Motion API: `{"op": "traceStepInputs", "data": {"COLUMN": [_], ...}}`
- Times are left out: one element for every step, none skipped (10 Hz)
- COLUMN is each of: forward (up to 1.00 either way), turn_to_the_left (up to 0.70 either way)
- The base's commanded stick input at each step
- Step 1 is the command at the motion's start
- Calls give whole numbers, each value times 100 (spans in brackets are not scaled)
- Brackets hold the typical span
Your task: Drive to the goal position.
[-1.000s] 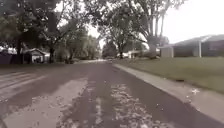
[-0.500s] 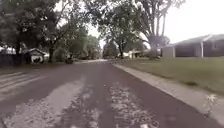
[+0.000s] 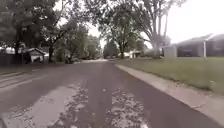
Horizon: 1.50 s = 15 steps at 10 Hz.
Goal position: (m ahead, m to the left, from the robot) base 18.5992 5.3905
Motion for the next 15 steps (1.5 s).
{"op": "traceStepInputs", "data": {"forward": [70, 70, 70, 70, 70, 70, 70, 70, 70, 70, 70, 70, 70, 70, 70], "turn_to_the_left": [0, 0, 0, 0, 0, 0, 0, 0, 0, 0, 0, 0, 0, 0, 0]}}
